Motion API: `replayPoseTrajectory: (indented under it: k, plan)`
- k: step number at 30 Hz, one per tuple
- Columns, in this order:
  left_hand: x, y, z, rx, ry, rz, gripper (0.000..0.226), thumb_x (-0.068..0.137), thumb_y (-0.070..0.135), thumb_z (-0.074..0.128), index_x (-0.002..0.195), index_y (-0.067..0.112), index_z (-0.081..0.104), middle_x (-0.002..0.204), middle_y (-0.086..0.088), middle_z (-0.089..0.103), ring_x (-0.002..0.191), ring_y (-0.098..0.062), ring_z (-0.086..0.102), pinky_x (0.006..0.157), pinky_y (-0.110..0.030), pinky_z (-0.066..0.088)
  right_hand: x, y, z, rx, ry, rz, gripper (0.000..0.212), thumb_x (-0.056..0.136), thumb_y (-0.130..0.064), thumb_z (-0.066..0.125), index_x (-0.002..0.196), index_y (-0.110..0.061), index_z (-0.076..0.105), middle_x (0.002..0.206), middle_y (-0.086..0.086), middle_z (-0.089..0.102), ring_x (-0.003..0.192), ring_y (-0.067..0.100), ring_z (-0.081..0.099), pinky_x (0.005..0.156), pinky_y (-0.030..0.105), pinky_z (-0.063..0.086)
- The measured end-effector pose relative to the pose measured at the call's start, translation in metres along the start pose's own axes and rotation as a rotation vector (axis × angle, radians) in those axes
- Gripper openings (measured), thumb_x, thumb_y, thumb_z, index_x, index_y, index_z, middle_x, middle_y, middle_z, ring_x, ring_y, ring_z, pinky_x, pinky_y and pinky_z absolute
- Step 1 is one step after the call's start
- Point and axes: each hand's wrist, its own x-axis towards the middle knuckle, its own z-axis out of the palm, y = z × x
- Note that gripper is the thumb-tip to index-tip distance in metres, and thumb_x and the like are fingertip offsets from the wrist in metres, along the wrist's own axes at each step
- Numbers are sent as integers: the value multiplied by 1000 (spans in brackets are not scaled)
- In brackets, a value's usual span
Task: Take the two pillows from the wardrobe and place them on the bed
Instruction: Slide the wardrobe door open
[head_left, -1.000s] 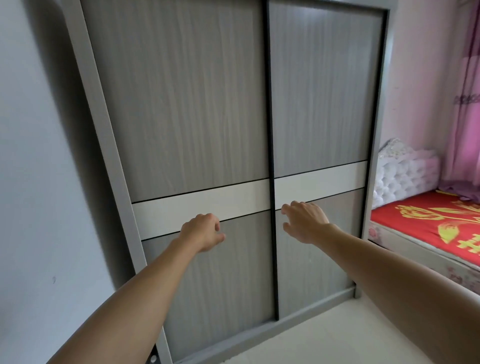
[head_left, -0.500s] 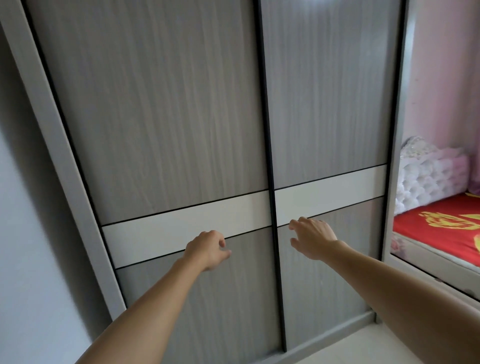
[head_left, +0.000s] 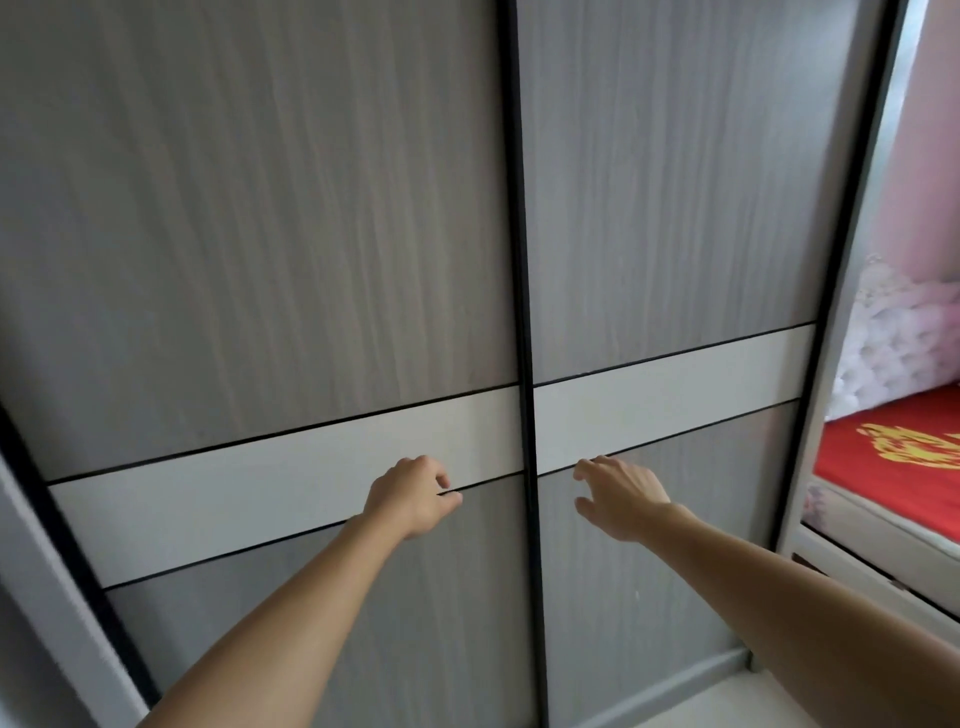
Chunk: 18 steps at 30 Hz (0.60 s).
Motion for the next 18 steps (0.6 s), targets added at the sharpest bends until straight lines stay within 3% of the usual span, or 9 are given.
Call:
replayPoseTrajectory:
  k: [7, 12, 15, 18]
  plan:
    - [135, 21, 19, -75, 101, 117, 25, 85, 44, 59, 97, 22, 64, 94, 1, 67, 91, -23, 61, 75, -31, 46, 100, 34, 47, 38, -19, 57, 40, 89, -35, 52, 126, -20, 50, 120, 5, 61, 99, 29, 61, 77, 35, 46]
    - [226, 53, 24, -150, 218, 203, 29, 87, 48, 54, 85, 21, 64, 83, -1, 70, 83, -25, 63, 71, -34, 50, 165, 54, 76, 117, -38, 108, 41, 89, -36, 52, 127, -22, 50, 119, 3, 62, 100, 27, 61, 78, 34, 45]
    - [263, 75, 36, -224, 302, 227, 41, 91, 53, 45, 73, 18, 57, 70, -3, 67, 74, -28, 62, 61, -32, 45, 186, 65, 96, 150, -79, 107, 42, 89, -37, 52, 128, -23, 49, 120, 3, 62, 102, 27, 61, 81, 35, 48]
    - [288, 91, 48, -255, 383, 215, 50, 92, 55, 40, 60, 17, 43, 61, -13, 63, 66, -38, 59, 59, -40, 49, 204, 74, 111, 178, -121, 56, 41, 90, -36, 51, 128, -21, 48, 119, 5, 63, 100, 28, 61, 83, 38, 51]
